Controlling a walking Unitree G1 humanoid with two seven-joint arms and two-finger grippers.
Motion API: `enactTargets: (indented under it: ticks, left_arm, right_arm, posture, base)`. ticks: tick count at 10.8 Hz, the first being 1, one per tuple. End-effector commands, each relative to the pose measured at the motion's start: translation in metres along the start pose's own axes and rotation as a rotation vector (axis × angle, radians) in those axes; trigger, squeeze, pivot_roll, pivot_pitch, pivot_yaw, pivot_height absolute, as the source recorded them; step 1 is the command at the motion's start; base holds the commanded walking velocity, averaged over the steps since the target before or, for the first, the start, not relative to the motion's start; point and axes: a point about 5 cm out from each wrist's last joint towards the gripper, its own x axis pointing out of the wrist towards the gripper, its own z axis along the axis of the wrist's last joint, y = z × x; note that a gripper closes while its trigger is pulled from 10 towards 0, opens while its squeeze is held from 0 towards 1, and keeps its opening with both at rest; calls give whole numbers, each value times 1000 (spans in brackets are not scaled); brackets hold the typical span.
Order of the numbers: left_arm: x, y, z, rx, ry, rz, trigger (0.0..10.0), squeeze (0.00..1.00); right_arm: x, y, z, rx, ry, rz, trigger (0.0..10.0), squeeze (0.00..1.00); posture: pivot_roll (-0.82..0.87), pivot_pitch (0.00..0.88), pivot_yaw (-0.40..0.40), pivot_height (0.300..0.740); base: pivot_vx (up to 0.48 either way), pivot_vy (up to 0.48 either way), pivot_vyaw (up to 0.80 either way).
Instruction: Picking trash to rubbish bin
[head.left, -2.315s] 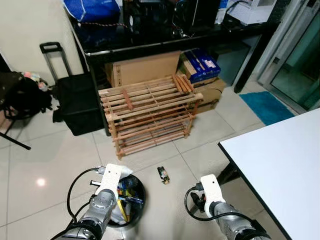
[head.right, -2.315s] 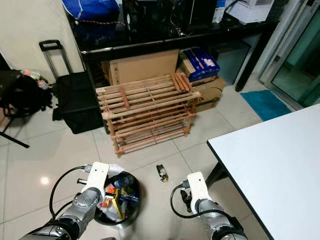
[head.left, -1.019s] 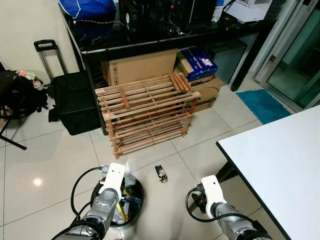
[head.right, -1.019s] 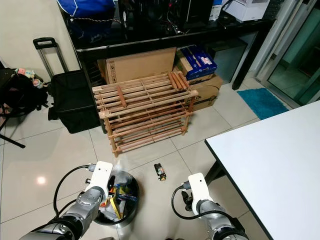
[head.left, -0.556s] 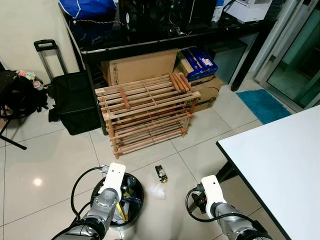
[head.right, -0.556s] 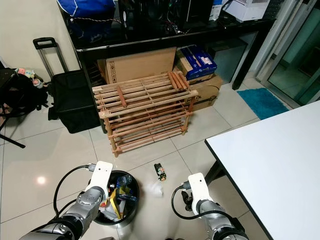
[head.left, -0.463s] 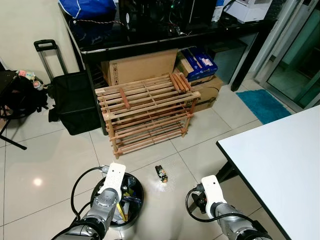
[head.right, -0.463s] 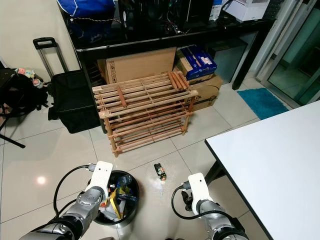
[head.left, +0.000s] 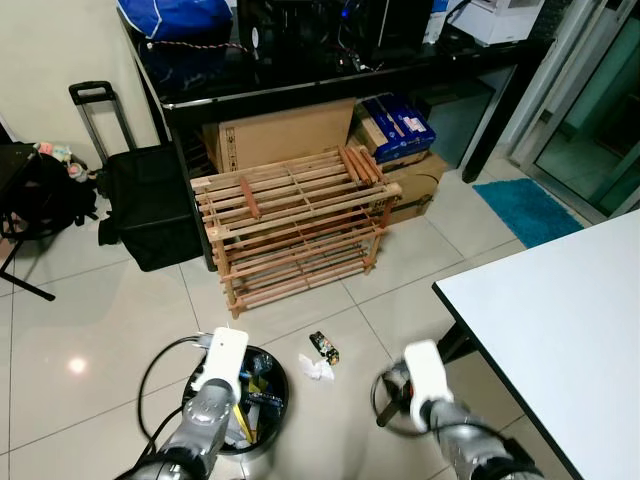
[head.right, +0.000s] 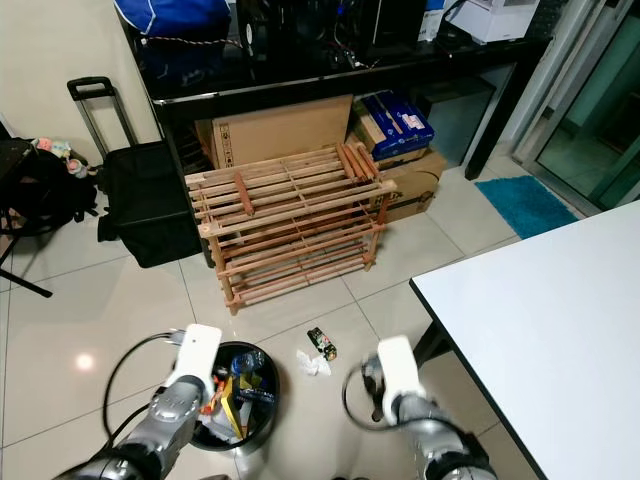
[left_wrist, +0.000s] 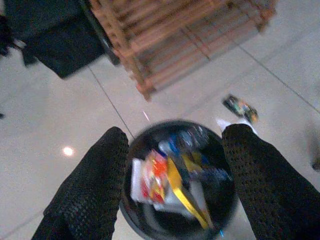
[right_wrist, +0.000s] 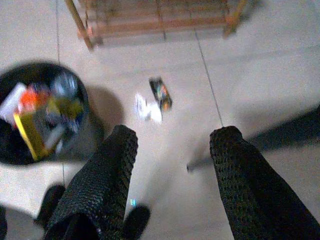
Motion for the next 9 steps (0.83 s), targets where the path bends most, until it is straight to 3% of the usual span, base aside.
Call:
enactTargets:
  ticks: [1,2,4,6,7,8,9]
  left_arm:
    - [0,5,4,-16,-41,46,10000,0]
    - [-3,14,4,-21,-81,100,10000,0]
    - [-10,37,13,15,-215,217,10000,0]
    - [-14,47,34,13,-344,275,10000,0]
    - [-16,50,48,4,-407,296,10000,0]
    - [-20,57,84,3,-558,333,10000,0]
    - [-23,61,103,-5,-620,354,10000,0]
  right_arm:
    - [1,-1,9,-16,-46,9,10000,0]
    - [1,0,13,-88,-67,40,10000,0]
    - [0,0,40,-72,-253,69,10000,0]
    - [-1,6,73,-71,-433,114,10000,0]
    - [-3,9,86,-69,-499,126,10000,0]
    - [-9,6,119,-66,-635,106,10000,0]
    - [-14,1,136,-48,-703,83,10000,0]
  posture:
    - [2,13,-63,740]
    - [4,7,-62,740]
    - [15,0,-56,740]
    - [14,0,-50,740]
    - [16,0,-48,740]
    - [17,0,-49,740]
    - [16,0,-49,740]
  base:
    - [0,0,0]
    - [0,0,0]
    - [0,0,0]
    - [0,0,0]
    - [0,0,0]
    - [0,0,0]
    - [0,0,0]
